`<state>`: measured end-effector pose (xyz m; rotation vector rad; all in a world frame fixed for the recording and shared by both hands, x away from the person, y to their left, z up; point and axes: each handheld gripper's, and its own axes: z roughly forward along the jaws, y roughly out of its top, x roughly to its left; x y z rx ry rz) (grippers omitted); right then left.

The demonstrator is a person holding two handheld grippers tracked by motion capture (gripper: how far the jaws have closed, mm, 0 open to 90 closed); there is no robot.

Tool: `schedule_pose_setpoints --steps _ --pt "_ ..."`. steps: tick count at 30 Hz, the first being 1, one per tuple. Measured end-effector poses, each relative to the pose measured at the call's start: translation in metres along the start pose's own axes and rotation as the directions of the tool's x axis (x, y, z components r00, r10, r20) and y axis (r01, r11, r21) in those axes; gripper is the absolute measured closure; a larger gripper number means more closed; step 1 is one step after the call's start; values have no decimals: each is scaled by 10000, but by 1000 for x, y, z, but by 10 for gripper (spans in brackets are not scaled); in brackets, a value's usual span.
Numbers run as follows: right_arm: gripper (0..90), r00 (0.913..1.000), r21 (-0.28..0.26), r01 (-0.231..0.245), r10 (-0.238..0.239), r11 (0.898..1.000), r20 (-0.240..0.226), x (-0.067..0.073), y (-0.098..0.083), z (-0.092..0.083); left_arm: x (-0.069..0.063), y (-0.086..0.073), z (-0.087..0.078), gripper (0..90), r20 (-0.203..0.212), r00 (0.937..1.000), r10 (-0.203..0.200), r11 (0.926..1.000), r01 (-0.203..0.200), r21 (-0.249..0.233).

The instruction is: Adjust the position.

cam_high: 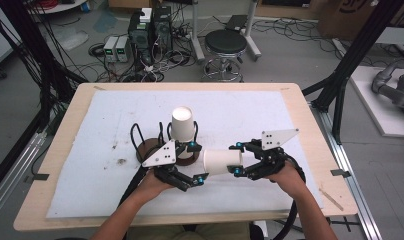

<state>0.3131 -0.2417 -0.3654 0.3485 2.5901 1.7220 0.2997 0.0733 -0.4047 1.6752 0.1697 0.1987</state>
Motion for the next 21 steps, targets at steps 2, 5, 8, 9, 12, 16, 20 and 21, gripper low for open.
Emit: schedule_pose_setpoints --steps 2,5,8,9,12,16,20,21 --pt "349 10000 -110 6 -7 9999 -99 0 -1 1 0 0 0 144 -9 10000 32 10000 -32 -72" --pt "349 9998 -213 -61 57 9998 -196 1 -2 1 0 0 1 144 80 9999 88 9999 -87 -115" --pt "349 9996 -271 -118 111 9996 -257 1 -3 2 -2 0 3 144 202 9997 130 9999 -128 -92" --pt "349 9995 -286 -129 121 9995 -305 1 -3 2 -2 0 4 144 242 9996 131 9999 -128 -109" --pt "349 9993 -225 -96 88 9997 -363 1 -3 4 -3 1 6 144 308 9993 201 9997 -197 -133" --pt "349 9981 -402 -134 110 9991 -602 2 -3 6 -4 0 10 144 425 9988 258 9996 -256 -72" --pt "349 9948 -730 -408 337 9965 -962 1 -3 6 -5 0 11 144 494 9984 260 9997 -261 14" --pt "349 9948 -689 -420 354 9967 -952 0 -4 6 -5 0 11 144 484 9985 265 9996 -267 27"
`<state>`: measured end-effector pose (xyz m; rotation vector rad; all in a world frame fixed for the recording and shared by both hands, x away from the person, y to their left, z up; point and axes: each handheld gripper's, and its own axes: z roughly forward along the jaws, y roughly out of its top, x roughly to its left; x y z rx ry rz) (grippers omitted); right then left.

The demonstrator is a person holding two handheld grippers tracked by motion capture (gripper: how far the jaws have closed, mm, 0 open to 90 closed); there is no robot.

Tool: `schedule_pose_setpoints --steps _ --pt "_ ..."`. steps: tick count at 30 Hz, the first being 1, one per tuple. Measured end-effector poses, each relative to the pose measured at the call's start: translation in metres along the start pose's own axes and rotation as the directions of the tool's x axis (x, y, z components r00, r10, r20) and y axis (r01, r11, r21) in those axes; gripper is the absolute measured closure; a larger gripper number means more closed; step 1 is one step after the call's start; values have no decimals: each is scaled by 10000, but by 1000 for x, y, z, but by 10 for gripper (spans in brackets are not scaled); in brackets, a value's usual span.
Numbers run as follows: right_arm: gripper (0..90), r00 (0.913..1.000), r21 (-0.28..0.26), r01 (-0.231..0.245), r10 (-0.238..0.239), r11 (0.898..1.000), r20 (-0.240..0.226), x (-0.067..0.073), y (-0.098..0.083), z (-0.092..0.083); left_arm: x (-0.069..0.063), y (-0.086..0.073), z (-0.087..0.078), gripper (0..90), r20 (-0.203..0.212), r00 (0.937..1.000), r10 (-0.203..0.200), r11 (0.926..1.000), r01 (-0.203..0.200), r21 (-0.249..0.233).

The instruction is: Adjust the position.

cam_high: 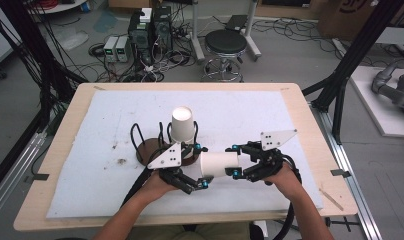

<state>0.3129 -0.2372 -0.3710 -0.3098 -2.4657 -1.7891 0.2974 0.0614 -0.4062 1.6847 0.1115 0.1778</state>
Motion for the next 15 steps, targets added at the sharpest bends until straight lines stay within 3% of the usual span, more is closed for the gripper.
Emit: schedule_pose_setpoints --steps 5,12,15 --pt "348 9998 10 -146 146 9999 -119 -2 -2 0 1 1 -2 188 38 10000 -43 10000 43 9" --pt "336 9997 308 -261 262 9992 -12 -3 -3 2 0 2 -3 231 -135 9998 123 9992 -118 382" --pt "235 9988 346 -133 116 9993 482 -1 -2 2 0 6 -2 239 -228 9995 224 9972 -207 717"
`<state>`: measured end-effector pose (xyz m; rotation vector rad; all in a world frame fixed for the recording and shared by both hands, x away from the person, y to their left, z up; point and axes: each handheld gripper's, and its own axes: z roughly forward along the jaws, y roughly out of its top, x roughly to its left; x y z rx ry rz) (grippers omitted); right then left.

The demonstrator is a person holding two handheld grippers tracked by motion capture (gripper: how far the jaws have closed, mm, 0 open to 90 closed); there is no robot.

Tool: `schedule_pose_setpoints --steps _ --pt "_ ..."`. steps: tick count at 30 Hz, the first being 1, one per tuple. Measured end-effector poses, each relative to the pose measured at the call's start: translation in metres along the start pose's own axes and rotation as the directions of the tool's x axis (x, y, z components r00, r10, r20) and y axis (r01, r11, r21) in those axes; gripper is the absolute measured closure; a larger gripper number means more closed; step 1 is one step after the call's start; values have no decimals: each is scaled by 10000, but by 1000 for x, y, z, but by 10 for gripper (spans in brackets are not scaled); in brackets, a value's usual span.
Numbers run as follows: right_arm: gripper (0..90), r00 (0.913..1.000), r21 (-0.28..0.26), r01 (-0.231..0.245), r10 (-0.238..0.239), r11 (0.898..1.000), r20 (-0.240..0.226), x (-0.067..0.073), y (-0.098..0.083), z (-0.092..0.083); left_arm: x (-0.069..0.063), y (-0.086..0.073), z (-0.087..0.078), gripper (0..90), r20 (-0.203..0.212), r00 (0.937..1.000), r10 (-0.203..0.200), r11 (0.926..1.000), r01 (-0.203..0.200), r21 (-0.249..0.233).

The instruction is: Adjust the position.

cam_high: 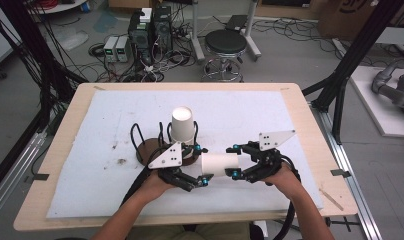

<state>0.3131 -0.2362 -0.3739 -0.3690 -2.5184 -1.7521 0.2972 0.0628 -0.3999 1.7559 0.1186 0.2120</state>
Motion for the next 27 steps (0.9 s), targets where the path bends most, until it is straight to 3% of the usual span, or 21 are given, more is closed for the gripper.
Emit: schedule_pose_setpoints --steps 5,13,18,22,23,27 --pt "204 9989 99 218 -222 9997 415 4 6 -5 1 6 -1 247 -65 9999 151 9977 -147 659" --pt "204 9832 1166 1326 -1455 9843 1103 14 19 -10 4 21 -3 256 -30 9990 449 9849 -437 1673" --pt "204 9612 2215 2112 -2434 9520 1300 21 30 -6 4 33 1 259 -13 9980 631 9660 -607 2513" --pt "205 9450 2866 2570 -3021 9229 1254 25 38 -2 4 42 4 259 115 9965 822 9446 -816 3178" --pt "205 9376 3048 2720 -3226 9128 1295 25 39 -1 4 44 5 259 137 9963 849 9391 -846 3330" --pt "205 9280 3573 2843 -3490 8897 1306 25 41 3 5 50 9 259 174 9949 996 9163 -985 3883"
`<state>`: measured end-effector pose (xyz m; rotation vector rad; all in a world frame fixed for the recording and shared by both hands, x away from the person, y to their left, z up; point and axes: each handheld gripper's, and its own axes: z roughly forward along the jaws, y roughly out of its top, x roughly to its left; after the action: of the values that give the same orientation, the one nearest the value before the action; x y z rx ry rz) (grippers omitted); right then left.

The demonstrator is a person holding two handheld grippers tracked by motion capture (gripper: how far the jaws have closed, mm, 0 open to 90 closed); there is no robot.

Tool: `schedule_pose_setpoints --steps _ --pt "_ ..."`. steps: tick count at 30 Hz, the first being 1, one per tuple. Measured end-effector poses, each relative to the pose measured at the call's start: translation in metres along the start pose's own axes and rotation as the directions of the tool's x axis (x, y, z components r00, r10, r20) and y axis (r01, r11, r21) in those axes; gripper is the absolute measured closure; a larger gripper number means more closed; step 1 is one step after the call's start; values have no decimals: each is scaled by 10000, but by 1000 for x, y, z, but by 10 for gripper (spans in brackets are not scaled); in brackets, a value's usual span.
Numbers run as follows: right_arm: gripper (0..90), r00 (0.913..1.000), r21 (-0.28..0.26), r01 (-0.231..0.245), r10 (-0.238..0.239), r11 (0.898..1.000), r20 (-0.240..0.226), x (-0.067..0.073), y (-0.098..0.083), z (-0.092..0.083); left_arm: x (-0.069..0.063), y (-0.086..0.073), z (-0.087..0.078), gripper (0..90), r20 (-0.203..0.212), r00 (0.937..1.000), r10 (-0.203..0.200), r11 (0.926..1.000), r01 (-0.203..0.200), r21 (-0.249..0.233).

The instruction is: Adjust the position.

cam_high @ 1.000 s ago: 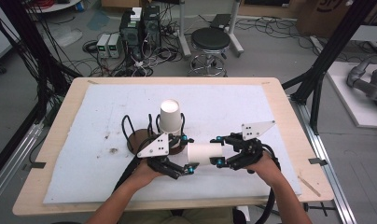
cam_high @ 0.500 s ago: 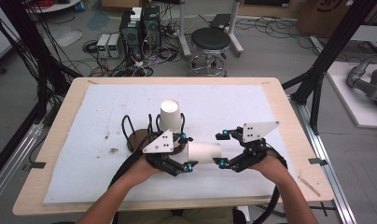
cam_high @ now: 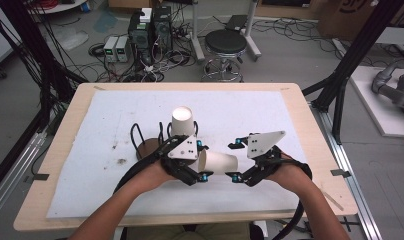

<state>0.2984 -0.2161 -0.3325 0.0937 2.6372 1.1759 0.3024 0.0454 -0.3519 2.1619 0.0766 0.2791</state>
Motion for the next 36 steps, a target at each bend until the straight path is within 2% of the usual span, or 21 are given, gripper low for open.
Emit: schedule_pose_setpoints --steps 5,8,14,19,22,26,28,33,36 --pt "207 9989 756 435 -447 9962 150 2 2 8 1 9 2 263 105 9998 166 9986 -171 498" --pt "208 9983 954 564 -577 9938 107 3 4 13 2 13 5 263 185 9997 186 9974 -199 692" --pt "210 9960 1446 873 -892 9856 69 5 7 20 3 17 10 262 350 9992 211 9940 -247 1064" --pt "212 9938 1980 1095 -1111 9741 -31 7 7 28 3 18 13 262 396 9990 193 9915 -242 1275" --pt "261 9926 2154 1212 -1190 9690 -230 8 7 32 2 18 15 261 392 9991 175 9914 -224 1289" --pt "272 9908 2440 1348 -1325 9604 -261 9 9 38 1 19 17 261 423 9989 194 9905 -250 1355" --pt "316 9903 2553 1383 -1367 9569 -243 10 9 40 0 19 18 261 414 9989 225 9895 -282 1416" --pt "333 9917 2657 1255 -1282 9559 -70 10 8 40 0 18 19 254 315 9992 229 9902 -270 1367" --pt "331 9921 2669 1216 -1252 9560 -36 10 8 40 -1 16 19 234 166 9998 129 9941 -146 1077"
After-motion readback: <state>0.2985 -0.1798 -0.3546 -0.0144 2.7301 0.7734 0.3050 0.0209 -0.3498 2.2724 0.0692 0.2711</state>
